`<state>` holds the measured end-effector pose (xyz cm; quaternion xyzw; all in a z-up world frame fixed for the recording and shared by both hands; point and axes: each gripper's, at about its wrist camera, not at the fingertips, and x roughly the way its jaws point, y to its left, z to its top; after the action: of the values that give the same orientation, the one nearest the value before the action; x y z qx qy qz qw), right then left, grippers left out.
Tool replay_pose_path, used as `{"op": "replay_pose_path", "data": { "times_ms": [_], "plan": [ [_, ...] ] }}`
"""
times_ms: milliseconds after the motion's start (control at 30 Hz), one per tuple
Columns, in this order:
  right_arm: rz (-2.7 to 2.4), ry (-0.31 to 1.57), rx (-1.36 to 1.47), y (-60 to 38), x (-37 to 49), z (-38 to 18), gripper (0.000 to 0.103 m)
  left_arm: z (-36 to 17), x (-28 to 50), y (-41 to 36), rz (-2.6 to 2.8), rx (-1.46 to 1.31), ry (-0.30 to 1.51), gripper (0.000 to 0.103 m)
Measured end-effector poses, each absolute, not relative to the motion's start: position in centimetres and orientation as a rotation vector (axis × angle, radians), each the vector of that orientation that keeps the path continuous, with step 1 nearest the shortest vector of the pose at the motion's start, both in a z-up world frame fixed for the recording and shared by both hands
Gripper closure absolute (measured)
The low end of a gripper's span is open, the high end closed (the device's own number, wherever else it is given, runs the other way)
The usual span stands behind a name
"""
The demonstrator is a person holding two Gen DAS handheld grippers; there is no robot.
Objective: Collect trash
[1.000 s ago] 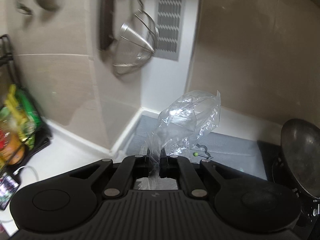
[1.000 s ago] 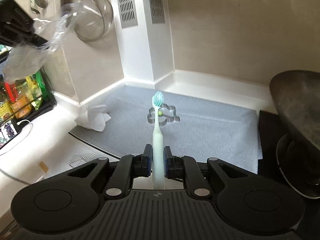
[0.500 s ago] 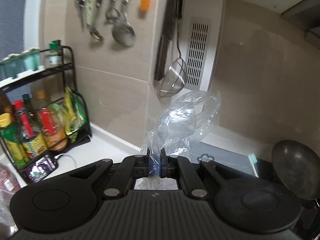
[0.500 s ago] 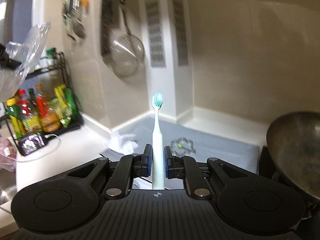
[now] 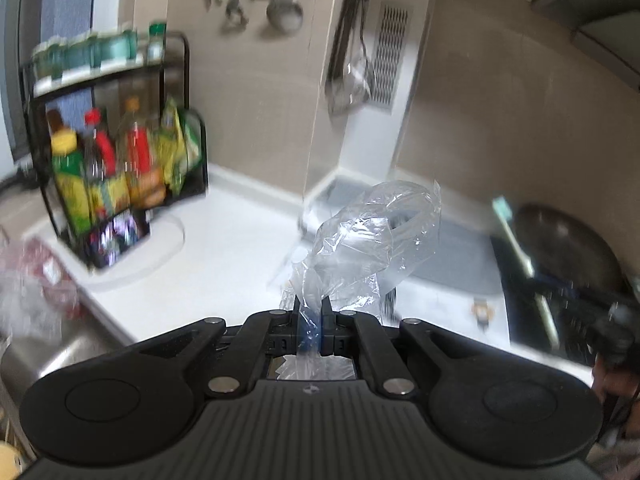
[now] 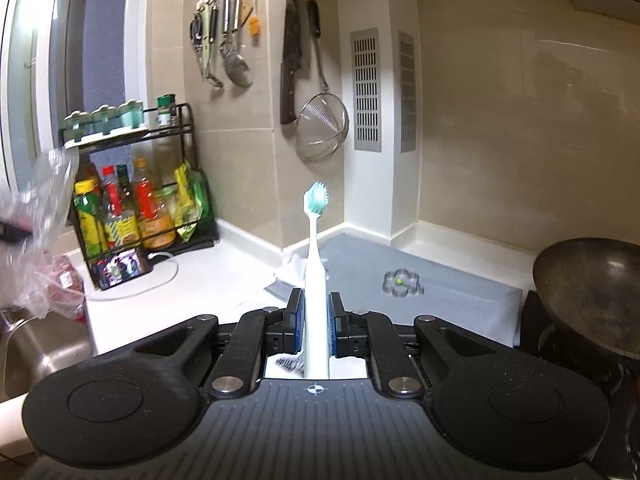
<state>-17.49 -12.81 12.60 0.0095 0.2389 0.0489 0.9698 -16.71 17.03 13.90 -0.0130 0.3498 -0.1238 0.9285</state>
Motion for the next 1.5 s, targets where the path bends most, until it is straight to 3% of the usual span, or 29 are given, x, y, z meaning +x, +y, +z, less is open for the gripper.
{"op": "replay_pose_path", "data": {
  "times_ms": [400, 900, 1500],
  "plan": [
    [0.114, 0.670, 0.045, -8.2, -22.7, 7.2, 0.090, 2.5, -20.3, 18.2, -0.282, -0.021, 1.005, 0.100],
    [0.221, 0.957, 0.066, -5.2, -18.5, -4.0, 0.090, -13.5, -16.9, 16.1, -0.191, 0.048, 1.324, 0.100],
    [0.239, 1.137, 0.046, -3.7, -14.6, -14.0, 0.090, -22.9, -13.1, 14.1, -0.176, 0.143, 1.470, 0.100]
  ]
}}
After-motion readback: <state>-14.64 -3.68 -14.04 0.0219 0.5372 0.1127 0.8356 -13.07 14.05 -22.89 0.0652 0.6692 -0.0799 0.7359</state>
